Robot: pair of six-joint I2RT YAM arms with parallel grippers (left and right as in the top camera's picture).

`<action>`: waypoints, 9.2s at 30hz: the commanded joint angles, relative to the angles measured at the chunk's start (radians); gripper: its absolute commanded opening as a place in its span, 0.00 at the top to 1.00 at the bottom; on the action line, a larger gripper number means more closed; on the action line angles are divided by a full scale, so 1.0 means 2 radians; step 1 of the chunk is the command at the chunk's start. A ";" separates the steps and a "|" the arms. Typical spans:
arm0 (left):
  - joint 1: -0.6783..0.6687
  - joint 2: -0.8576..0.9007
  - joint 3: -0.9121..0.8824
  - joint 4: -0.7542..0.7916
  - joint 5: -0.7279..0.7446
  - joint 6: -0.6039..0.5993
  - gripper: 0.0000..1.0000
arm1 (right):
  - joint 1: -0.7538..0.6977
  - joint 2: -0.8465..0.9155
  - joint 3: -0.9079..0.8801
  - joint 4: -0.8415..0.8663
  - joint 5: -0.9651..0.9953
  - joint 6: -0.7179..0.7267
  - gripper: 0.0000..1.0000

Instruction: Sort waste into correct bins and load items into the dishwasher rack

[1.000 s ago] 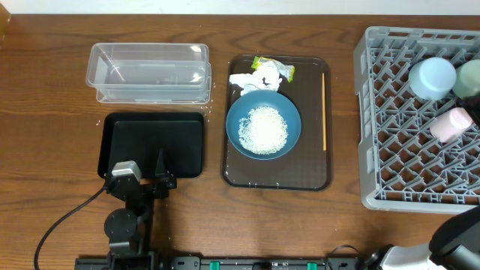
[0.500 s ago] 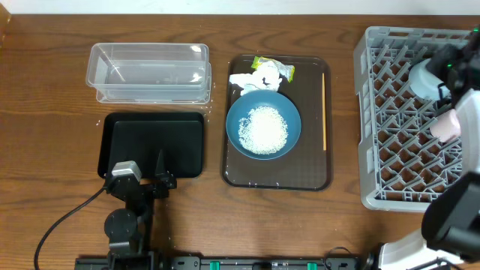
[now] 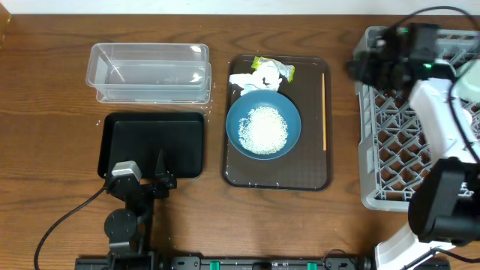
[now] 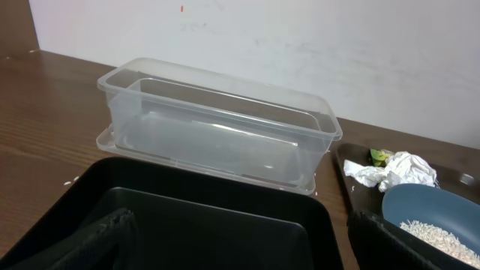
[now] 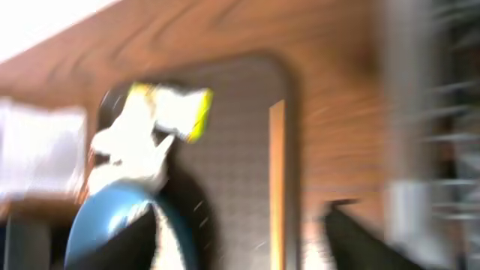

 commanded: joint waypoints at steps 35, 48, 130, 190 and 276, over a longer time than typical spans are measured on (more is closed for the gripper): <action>0.001 0.000 -0.008 -0.017 0.007 0.009 0.08 | 0.149 0.145 -0.001 -0.045 0.261 0.080 0.53; 0.001 0.000 -0.008 -0.017 0.007 0.009 0.08 | 0.149 0.110 0.003 -0.059 0.244 0.059 0.56; 0.001 0.000 -0.008 -0.017 0.007 0.009 0.08 | -0.076 0.020 0.051 -0.057 0.050 -0.170 0.87; 0.001 0.000 -0.008 -0.017 0.007 0.009 0.08 | -0.080 -0.023 0.052 -0.034 0.222 0.019 0.01; -0.014 0.540 0.532 -0.147 0.583 0.007 0.08 | -0.089 -0.023 0.052 -0.034 0.222 0.019 0.01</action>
